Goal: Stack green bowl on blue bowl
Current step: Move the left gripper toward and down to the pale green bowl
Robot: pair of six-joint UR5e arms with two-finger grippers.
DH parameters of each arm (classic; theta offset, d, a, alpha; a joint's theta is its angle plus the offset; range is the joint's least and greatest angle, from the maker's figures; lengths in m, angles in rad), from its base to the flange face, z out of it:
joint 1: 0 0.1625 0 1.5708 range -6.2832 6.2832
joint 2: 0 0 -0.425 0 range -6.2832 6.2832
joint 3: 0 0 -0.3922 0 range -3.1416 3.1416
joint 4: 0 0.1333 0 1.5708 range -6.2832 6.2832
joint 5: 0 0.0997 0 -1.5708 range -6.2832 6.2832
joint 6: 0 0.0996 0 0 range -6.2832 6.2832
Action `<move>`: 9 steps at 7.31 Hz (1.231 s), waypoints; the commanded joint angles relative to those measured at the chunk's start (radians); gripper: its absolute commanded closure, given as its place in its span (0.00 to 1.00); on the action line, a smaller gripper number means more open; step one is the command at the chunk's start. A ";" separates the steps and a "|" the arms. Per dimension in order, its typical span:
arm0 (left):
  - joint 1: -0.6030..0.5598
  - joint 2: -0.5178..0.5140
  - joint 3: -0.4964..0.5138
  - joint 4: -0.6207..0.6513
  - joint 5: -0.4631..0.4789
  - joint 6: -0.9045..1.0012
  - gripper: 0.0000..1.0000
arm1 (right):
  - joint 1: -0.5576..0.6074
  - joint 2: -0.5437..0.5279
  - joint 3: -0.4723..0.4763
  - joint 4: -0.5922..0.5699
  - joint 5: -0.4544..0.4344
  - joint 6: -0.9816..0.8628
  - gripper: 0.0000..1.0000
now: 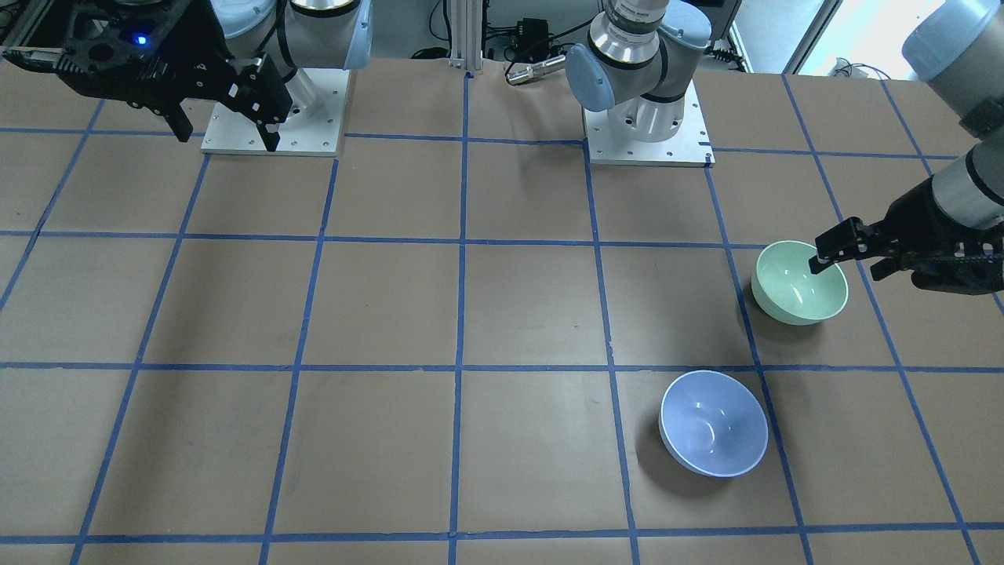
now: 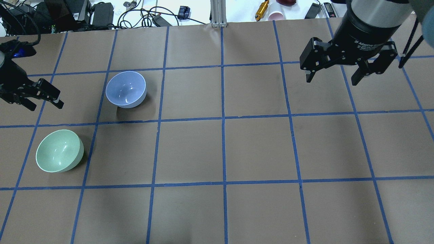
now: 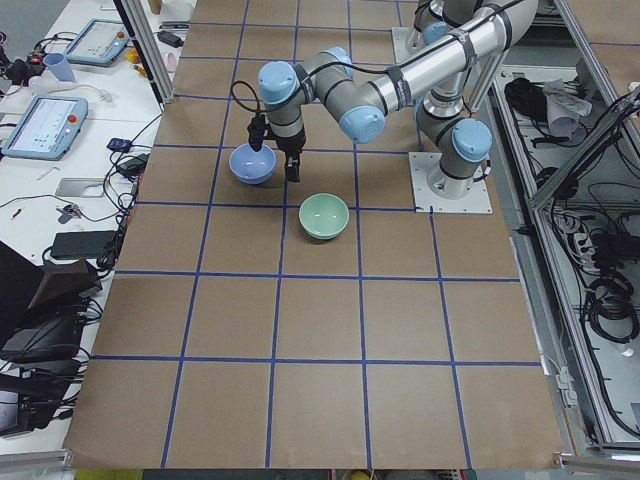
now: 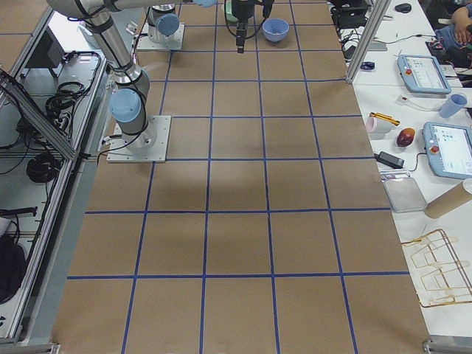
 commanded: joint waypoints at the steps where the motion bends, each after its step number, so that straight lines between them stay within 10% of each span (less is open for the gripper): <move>1: 0.094 -0.017 -0.095 0.129 0.010 0.125 0.00 | 0.000 0.000 0.000 -0.001 0.000 0.000 0.00; 9: 0.208 -0.098 -0.179 0.281 -0.004 0.305 0.00 | 0.000 0.000 0.000 -0.001 0.000 0.000 0.00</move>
